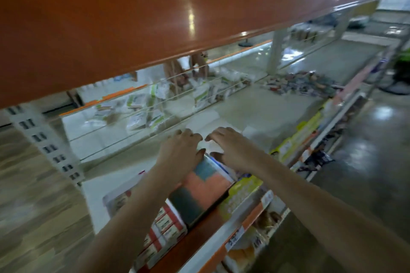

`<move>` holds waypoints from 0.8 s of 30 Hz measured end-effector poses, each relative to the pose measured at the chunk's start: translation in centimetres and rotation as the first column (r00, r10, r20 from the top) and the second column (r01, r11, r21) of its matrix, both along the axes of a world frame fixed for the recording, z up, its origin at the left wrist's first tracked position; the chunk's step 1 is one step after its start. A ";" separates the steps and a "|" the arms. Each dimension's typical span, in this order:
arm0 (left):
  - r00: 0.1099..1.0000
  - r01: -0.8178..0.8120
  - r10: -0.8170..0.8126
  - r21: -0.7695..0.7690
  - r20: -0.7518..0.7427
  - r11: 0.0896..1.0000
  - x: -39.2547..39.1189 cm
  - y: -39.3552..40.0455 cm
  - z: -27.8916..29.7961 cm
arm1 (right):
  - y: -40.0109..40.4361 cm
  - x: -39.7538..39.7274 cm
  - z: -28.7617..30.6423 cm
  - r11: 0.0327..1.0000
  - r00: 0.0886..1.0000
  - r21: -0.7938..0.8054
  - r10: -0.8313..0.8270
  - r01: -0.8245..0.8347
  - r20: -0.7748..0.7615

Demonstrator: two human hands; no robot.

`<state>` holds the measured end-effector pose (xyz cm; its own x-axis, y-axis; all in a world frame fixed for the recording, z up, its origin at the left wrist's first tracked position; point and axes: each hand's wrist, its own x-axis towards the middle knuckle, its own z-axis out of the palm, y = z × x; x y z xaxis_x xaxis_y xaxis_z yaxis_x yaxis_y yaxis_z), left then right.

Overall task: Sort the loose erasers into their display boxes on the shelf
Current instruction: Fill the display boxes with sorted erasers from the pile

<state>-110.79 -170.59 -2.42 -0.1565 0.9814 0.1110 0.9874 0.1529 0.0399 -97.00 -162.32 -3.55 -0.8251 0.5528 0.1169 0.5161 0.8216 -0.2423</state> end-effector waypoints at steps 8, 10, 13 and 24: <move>0.985 0.162 -0.162 -0.006 -0.055 0.987 8.1 9.7 0.6 | 9.0 9.2 0.4 0.967 0.965 -0.012 -0.254 0.253 -0.066; 0.984 0.173 -0.173 -0.007 -0.037 0.985 10.6 12.5 0.8 | 11.3 11.9 0.2 0.954 0.950 -0.006 -0.301 0.301 -0.082; 0.984 0.179 -0.179 -0.030 -0.018 0.983 14.3 16.8 0.7 | 15.1 15.8 -0.3 0.942 0.941 -0.014 -0.336 0.335 -0.052; 0.992 0.112 -0.102 -0.142 0.076 0.983 23.3 30.3 -1.8 | 28.0 26.7 -1.9 0.912 0.912 -0.076 -0.407 0.402 -0.053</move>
